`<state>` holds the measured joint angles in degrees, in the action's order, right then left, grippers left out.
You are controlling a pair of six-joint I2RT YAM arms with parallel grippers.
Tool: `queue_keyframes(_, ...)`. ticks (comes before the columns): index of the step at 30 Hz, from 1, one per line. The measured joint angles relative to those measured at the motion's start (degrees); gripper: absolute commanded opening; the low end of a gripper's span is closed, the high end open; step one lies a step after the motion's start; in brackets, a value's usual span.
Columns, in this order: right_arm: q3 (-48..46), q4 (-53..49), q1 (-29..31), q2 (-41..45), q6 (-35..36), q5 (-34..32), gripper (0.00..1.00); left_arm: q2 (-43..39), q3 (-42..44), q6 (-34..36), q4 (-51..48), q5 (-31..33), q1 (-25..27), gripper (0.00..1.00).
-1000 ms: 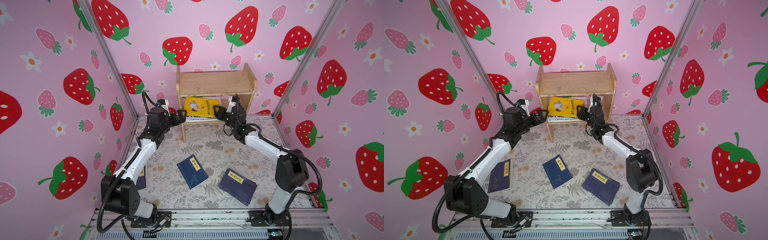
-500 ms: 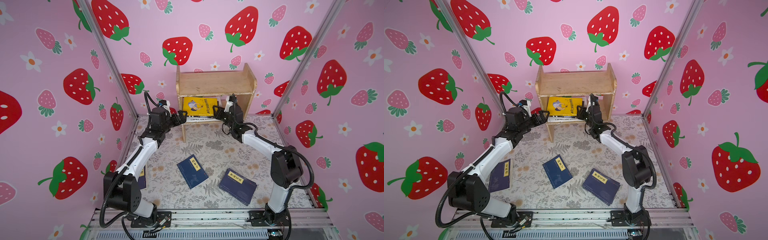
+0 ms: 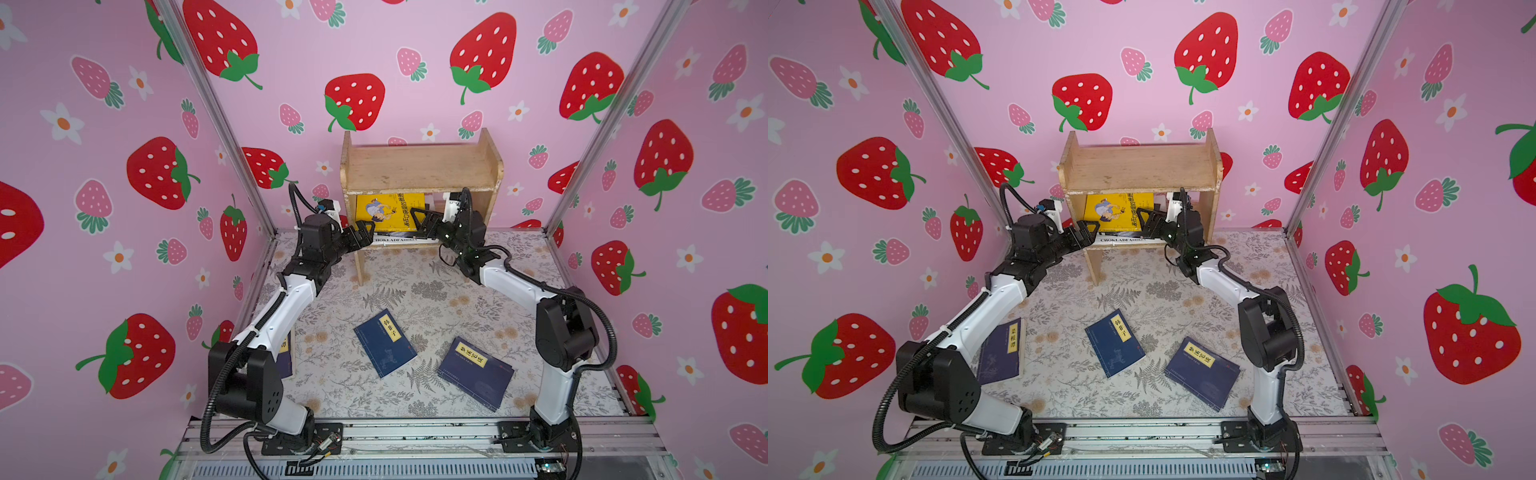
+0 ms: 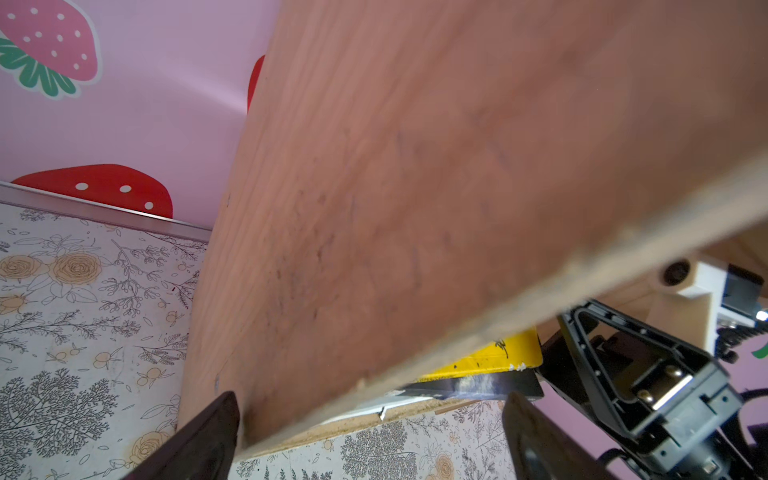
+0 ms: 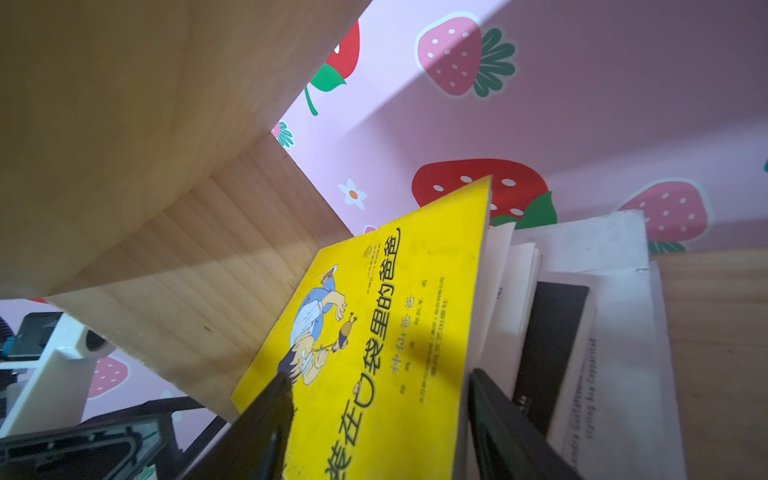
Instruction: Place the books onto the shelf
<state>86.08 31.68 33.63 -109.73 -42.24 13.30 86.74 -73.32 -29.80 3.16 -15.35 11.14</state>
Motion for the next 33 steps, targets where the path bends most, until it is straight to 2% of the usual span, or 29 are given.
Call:
queue_keyframes(4, 0.2, -2.01, 0.52, 0.57, -0.31, -2.99, 0.73, 0.0, 0.0, -0.13, 0.07, -0.13, -0.04, 1.0)
queue_keyframes(11, 3.78, -11.93, 2.32, 1.16, -1.01, -11.78, 0.78, 0.0, 0.0, -0.39, 0.15, -0.13, -0.04, 1.0)
queue_keyframes(18, 6.4, -18.88, 3.41, 1.18, -1.46, -16.98, 0.82, 0.0, 0.0, -0.44, 0.72, -0.13, -0.04, 1.0)
queue_keyframes(24, 10.23, -25.03, 3.52, 0.7, -2.23, -17.99, 0.92, 0.0, 0.0, -0.37, 0.92, -0.15, -0.09, 1.0)
queue_keyframes(33, 13.94, -29.59, 4.24, -0.83, -2.75, -17.25, 0.93, 0.0, 0.0, 0.02, 1.05, -0.17, -0.09, 0.99)
